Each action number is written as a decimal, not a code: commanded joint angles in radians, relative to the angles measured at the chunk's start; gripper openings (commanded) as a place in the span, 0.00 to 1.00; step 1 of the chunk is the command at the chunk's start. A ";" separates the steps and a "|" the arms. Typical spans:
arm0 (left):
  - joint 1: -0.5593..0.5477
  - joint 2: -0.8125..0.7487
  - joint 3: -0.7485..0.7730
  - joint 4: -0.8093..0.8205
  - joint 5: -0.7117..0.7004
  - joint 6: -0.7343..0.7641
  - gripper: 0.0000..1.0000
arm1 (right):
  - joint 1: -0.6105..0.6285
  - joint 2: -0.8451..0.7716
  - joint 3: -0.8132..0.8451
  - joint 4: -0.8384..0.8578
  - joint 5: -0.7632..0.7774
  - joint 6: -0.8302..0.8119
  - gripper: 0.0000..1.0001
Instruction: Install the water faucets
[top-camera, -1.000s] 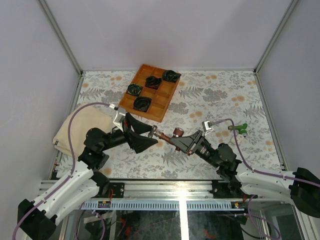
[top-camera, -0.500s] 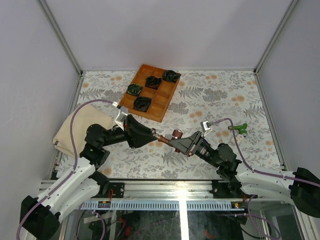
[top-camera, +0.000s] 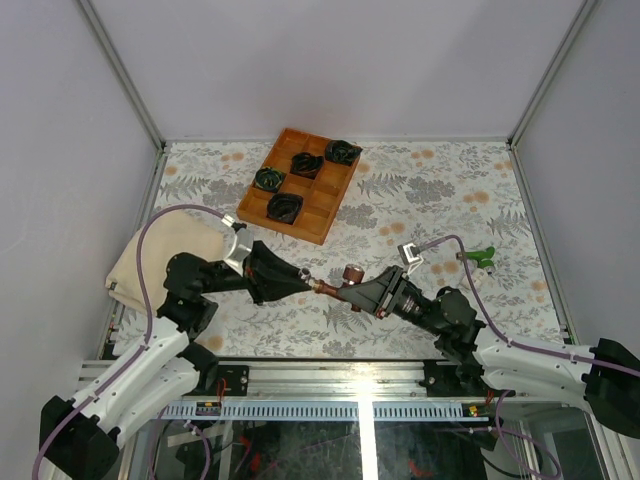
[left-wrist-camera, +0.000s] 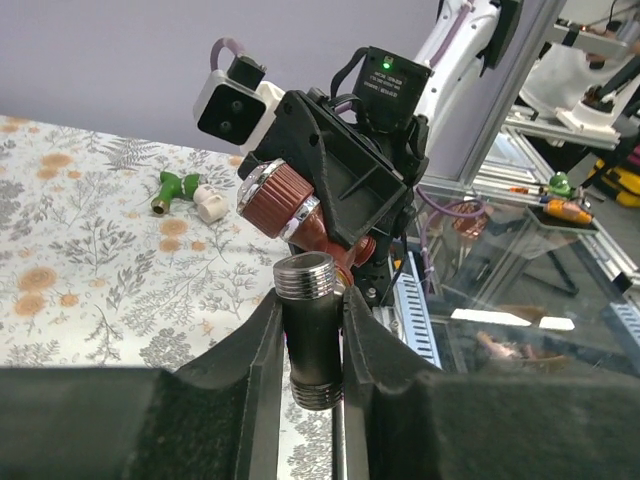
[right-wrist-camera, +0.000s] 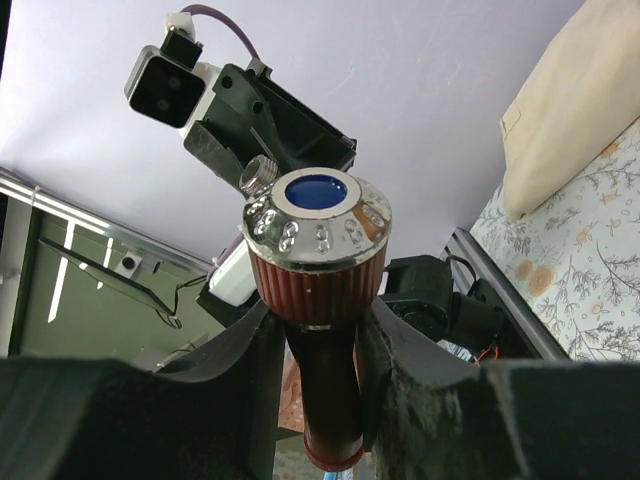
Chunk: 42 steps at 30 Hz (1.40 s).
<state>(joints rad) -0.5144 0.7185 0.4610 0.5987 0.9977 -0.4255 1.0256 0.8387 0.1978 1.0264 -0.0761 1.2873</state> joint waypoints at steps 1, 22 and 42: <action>-0.003 -0.016 -0.002 0.091 0.170 0.214 0.00 | -0.013 0.006 0.024 0.095 0.057 0.126 0.00; -0.041 -0.017 0.109 -0.410 0.349 0.894 0.00 | -0.012 0.208 -0.035 0.400 0.038 0.422 0.00; -0.084 -0.021 0.148 -0.262 0.137 0.652 1.00 | -0.012 0.050 -0.025 0.171 0.074 0.305 0.00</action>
<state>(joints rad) -0.5892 0.7120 0.6071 0.1818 1.1942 0.3515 1.0153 0.9264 0.1307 1.2156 -0.0910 1.6012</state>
